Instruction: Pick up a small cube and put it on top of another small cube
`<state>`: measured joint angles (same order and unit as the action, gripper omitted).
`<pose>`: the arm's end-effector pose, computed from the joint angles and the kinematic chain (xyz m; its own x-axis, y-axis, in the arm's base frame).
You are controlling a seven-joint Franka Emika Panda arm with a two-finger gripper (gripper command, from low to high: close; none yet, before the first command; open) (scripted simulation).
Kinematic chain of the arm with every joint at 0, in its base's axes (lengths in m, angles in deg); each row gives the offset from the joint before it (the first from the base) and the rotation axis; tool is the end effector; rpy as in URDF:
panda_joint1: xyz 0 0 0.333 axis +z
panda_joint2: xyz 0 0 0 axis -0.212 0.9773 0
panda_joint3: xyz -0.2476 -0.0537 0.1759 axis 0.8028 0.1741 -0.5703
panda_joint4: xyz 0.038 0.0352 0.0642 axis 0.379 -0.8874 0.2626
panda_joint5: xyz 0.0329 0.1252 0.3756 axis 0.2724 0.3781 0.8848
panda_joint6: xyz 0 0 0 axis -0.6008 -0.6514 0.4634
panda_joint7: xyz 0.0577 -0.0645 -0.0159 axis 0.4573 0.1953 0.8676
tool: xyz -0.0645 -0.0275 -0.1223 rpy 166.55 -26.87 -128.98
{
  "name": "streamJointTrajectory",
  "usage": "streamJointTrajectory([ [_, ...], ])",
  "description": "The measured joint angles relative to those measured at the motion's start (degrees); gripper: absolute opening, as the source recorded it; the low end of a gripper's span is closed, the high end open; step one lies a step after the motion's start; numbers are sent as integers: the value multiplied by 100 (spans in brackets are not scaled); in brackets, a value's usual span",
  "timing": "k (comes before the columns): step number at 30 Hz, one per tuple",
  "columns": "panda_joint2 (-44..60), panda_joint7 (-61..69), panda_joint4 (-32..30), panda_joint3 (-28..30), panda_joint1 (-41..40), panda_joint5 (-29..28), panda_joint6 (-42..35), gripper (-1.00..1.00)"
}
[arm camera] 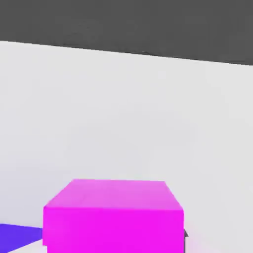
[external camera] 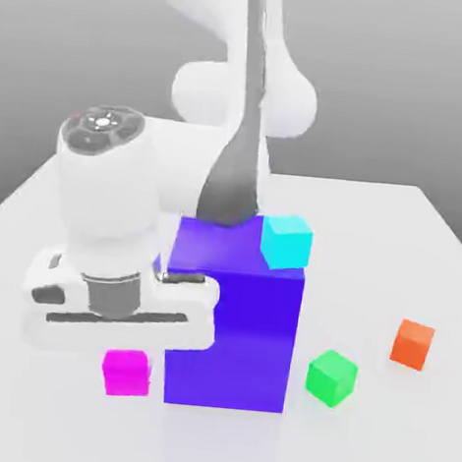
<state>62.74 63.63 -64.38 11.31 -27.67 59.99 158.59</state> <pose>0.4617 -0.0642 0.1882 0.8656 -0.4930 -0.0880 -0.4918 -0.8699 0.0371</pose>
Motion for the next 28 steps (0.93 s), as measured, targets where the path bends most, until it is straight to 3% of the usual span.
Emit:
streamJointTrajectory([
  [8, -276, 1032, -116, -758, 819, -9, -173, -100],
  [14, -1032, 2298, -1066, -1237, 1952, 418, 283, -100],
  [19, -1523, 2773, -1966, -1306, 2257, 814, 993, -100],
  [22, -1028, 2543, -2030, -1308, 2197, 470, 1561, -100],
  [25, -398, 2032, -2009, -1060, 2264, -254, 2138, -100],
  [26, -263, 1901, -2002, -971, 2312, -437, 2259, 100],
  [28, -263, 1901, -2002, -971, 2312, -437, 2259, 100],
])
